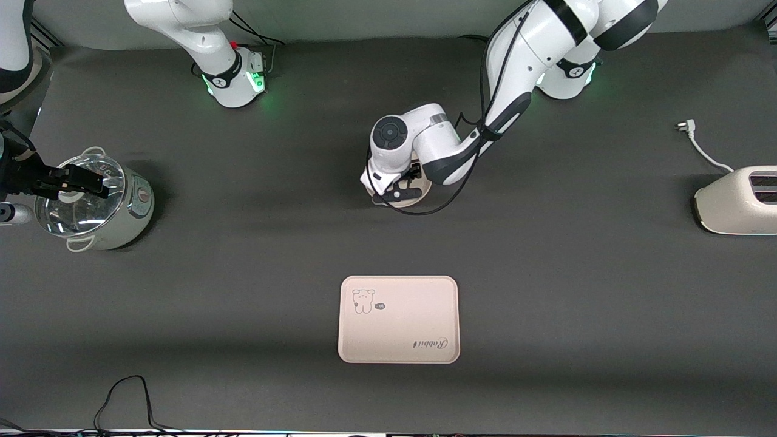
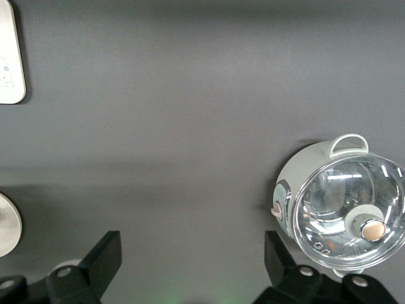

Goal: Place bun in plate and plate on tray
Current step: 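Lower the bun into the plate and open the left gripper, then raise the left gripper away while the right gripper leaves the pot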

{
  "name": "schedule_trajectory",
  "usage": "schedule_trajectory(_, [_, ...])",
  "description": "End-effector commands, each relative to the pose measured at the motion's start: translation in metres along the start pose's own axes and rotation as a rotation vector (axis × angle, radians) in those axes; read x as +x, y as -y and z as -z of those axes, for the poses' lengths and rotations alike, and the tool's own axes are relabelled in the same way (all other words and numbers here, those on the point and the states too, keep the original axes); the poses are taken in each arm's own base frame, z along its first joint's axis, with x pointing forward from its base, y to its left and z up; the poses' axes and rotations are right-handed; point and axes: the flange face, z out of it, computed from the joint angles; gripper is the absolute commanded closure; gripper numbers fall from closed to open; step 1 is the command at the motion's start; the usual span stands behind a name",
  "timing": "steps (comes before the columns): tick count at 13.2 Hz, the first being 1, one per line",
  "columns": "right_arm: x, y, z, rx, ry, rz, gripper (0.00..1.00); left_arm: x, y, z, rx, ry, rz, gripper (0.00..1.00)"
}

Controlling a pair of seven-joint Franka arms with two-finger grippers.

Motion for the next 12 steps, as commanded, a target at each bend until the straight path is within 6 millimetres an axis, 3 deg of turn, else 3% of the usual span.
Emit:
schedule_trajectory(1, [-0.004,0.003,0.004,-0.015,-0.002,-0.003,0.00,0.000,0.004,0.022,0.008,-0.049,0.018,0.00])
schedule_trajectory(4, [-0.003,0.011,0.004,-0.016,-0.001,0.009,0.00,0.019,0.018,0.066,0.020,-0.079,0.050,0.00])
schedule_trajectory(7, [-0.004,0.016,0.005,-0.016,-0.003,0.017,0.00,0.041,0.047,0.140,0.040,-0.145,0.104,0.00])
schedule_trajectory(8, [-0.004,0.018,0.005,-0.016,-0.001,0.020,0.00,0.055,0.068,0.167,0.073,-0.174,0.120,0.00])
schedule_trajectory(10, [-0.012,0.043,0.005,-0.016,0.001,0.054,0.00,0.103,0.137,0.215,0.124,-0.181,0.124,0.00])
schedule_trajectory(12, [-0.022,0.082,0.000,0.013,0.016,0.002,0.00,0.138,0.208,0.260,0.184,-0.155,0.133,0.00])
